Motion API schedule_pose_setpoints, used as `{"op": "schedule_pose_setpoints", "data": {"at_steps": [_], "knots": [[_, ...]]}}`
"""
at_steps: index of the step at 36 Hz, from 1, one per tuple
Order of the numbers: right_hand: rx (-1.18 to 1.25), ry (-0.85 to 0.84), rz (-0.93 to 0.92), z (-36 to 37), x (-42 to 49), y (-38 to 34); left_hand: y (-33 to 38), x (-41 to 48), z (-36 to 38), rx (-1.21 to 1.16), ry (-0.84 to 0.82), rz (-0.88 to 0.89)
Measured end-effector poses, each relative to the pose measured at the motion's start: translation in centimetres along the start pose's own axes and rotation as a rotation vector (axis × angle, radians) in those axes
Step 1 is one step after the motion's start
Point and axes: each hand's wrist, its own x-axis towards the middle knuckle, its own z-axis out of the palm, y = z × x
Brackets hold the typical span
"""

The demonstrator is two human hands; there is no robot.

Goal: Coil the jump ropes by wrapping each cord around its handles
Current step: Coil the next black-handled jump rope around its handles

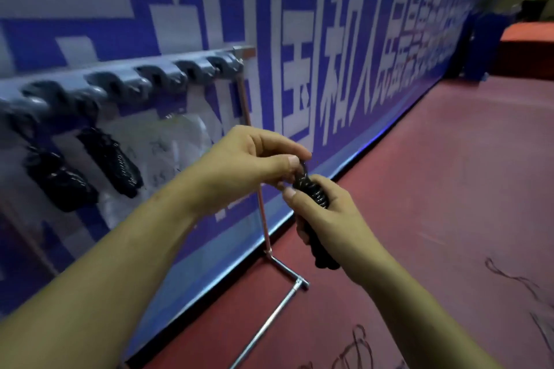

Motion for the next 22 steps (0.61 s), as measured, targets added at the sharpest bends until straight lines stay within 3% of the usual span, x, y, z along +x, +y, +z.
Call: {"op": "schedule_pose_setpoints", "data": {"at_steps": [7, 12, 22], "knots": [[-0.045, -0.044, -0.072, 6.3, 5.2, -5.3, 4.5, -0.6, -8.2, 0.271, 0.221, -0.013], [0.053, -0.108, -0.035, 10.5, 8.3, -7.3, 5.0, -0.9, -12.6, 0.364, 0.395, 0.037], [-0.012, -0.247, 0.003, 17.3, 14.7, -6.4, 3.2, -0.3, -21.4, 0.567, 0.464, -0.098]]}}
